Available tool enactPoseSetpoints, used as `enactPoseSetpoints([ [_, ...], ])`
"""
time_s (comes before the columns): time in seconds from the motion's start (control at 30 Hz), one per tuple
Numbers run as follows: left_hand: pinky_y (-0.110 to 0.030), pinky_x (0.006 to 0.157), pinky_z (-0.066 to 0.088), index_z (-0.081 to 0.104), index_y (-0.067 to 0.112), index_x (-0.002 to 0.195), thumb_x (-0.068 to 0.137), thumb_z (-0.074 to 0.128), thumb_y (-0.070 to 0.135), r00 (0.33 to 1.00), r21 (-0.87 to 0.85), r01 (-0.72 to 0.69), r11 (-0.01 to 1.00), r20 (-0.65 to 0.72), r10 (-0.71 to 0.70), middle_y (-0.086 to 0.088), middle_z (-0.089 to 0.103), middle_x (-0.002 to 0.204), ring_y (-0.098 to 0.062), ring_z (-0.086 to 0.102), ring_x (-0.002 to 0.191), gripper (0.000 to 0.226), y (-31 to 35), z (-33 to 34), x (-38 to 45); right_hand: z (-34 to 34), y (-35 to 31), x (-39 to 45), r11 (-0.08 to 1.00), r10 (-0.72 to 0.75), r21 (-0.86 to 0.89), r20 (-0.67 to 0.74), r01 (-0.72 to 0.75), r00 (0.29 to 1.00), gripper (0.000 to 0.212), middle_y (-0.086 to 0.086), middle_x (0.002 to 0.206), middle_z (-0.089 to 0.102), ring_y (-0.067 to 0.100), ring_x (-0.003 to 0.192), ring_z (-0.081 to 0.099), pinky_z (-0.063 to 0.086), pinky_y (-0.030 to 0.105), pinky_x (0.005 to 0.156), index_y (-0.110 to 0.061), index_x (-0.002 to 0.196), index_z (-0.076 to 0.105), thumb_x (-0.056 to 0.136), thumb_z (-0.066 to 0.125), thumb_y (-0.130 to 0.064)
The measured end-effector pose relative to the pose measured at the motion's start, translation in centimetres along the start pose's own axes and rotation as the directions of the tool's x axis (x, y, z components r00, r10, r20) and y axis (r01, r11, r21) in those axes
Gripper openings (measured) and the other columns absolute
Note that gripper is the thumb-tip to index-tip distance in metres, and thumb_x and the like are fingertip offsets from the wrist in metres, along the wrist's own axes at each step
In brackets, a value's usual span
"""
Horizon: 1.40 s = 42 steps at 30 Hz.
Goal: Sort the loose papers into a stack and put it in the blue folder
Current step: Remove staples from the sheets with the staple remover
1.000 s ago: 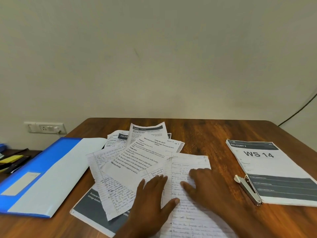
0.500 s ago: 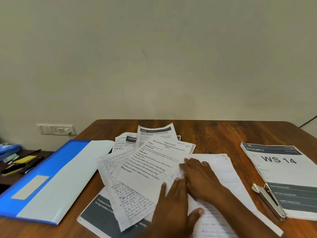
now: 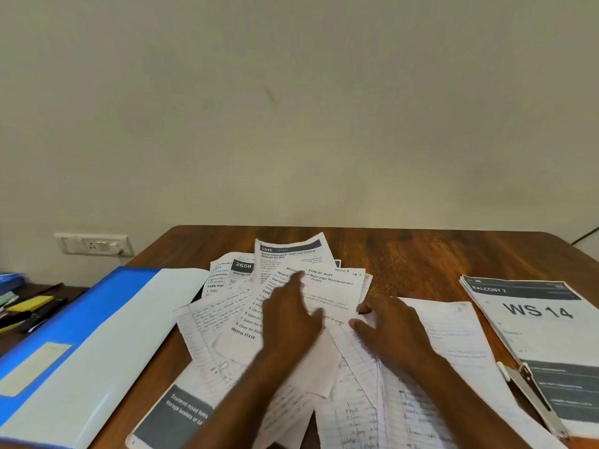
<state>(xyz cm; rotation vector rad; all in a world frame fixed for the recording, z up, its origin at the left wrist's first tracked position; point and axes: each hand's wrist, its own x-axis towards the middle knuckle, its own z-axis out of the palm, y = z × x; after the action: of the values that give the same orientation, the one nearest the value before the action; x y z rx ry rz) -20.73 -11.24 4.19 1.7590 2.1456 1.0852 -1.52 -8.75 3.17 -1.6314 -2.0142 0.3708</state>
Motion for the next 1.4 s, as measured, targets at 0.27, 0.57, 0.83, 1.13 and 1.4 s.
enactPoseSetpoints([
  [0.27,-0.052,0.118,0.032,0.029,0.021,0.157,0.078,0.078,0.067,0.973,0.094,0.226,0.969,-0.056,-0.222,-0.004,0.049,0.156,-0.030,0.045,0.142,0.104,-5.8,0.7,4.8,2.2,-0.4,4.1,0.966,0.191,0.191,-0.064,-0.175,0.980,0.063,-0.009,0.125,0.071,0.016,0.108,0.068,0.059,0.043,0.091,-0.028,0.128,0.063,0.076,0.089,-0.051],
  [0.57,-0.045,0.102,0.056,0.065,0.025,0.134,0.099,0.071,0.033,0.944,-0.426,0.181,0.886,-0.176,-0.278,0.000,0.070,0.134,-0.022,0.067,0.120,0.037,-7.1,0.2,5.0,4.2,1.9,7.1,0.721,0.343,0.662,-0.082,-0.205,0.936,0.027,-0.015,0.080,0.075,0.013,0.080,0.078,0.065,0.050,0.079,-0.036,0.104,0.074,0.082,0.088,-0.029],
  [0.83,-0.041,0.076,0.060,0.077,0.026,0.105,0.102,0.066,0.033,0.950,-0.659,0.126,0.742,-0.136,-0.282,0.002,0.080,0.097,-0.020,0.073,0.083,0.012,-7.2,-0.1,5.3,3.0,1.8,7.1,0.205,0.329,0.978,-0.023,-0.047,0.944,0.031,0.017,0.104,0.079,0.035,0.103,0.077,0.058,0.058,0.098,-0.009,0.115,0.073,0.087,0.077,0.004],
  [1.13,-0.051,0.083,0.064,0.078,0.027,0.104,0.102,0.068,0.031,0.956,-0.698,0.171,0.695,-0.053,-0.288,0.003,0.081,0.099,-0.023,0.079,0.089,0.011,-6.5,-0.5,5.0,2.7,2.0,6.6,0.124,0.334,0.992,-0.041,-0.001,0.942,0.028,0.021,0.112,0.077,0.038,0.110,0.074,0.053,0.061,0.103,0.003,0.114,0.073,0.086,0.076,0.005],
  [1.4,-0.055,0.085,0.063,0.075,0.012,0.106,0.102,0.067,0.019,0.940,-0.759,0.330,0.561,0.211,-0.268,-0.010,0.081,0.100,-0.034,0.080,0.089,0.011,-5.2,-2.5,5.0,2.4,2.0,6.3,0.199,0.294,0.980,-0.063,0.004,0.954,0.027,0.019,0.109,0.078,0.038,0.099,0.076,0.063,0.048,0.087,-0.001,0.114,0.074,0.089,0.079,-0.011],
])
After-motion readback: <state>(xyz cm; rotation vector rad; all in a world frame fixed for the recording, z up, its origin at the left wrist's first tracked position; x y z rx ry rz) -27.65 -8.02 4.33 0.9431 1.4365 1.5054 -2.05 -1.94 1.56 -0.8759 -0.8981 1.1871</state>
